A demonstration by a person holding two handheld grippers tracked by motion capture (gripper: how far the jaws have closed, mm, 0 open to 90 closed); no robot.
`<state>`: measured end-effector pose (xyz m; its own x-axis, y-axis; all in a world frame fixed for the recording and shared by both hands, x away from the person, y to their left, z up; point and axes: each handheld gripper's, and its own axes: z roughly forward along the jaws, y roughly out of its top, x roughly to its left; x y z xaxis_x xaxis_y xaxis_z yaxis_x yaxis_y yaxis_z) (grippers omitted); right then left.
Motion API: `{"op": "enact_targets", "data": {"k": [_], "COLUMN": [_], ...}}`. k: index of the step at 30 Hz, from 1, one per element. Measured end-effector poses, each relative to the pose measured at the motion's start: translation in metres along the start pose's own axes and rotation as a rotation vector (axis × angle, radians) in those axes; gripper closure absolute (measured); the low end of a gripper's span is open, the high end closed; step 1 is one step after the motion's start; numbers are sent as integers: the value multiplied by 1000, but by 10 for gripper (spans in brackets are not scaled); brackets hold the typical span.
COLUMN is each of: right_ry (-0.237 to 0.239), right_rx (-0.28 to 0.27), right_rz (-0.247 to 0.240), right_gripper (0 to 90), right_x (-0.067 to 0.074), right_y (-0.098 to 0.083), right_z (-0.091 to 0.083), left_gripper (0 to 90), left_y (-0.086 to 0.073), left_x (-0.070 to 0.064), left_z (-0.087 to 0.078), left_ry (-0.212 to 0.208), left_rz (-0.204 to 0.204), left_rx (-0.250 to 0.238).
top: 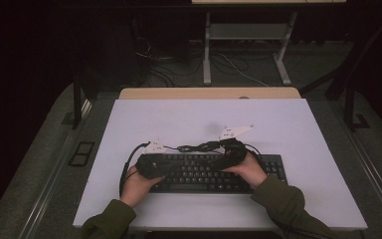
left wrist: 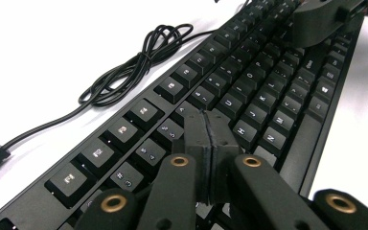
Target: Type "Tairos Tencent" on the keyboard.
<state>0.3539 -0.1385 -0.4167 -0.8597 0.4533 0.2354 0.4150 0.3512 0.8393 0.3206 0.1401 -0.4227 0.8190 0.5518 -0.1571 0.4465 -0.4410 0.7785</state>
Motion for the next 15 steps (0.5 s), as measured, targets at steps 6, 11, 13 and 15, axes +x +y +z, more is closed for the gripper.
{"op": "enact_targets", "data": {"k": [6, 11, 13, 15], "right_ry": [-3, -3, -2, -3], "right_rx": [0, 3, 2, 3], "right_rz": [-3, -10, -11, -9], "right_gripper": [189, 189, 189, 189], "right_x": [1, 1, 1, 1], "right_y": [-1, -1, -2, -2], "right_z": [0, 1, 1, 1], "left_gripper": [831, 785, 760, 735], "left_y": [-2, -4, -5, -6], "left_x": [0, 1, 2, 2], "left_z": [-6, -11, -13, -15], "left_ry": [-1, -3, -3, -1], "left_rz": [-12, -20, -22, -24], "left_rx": [-18, -30, -34, -38]}}
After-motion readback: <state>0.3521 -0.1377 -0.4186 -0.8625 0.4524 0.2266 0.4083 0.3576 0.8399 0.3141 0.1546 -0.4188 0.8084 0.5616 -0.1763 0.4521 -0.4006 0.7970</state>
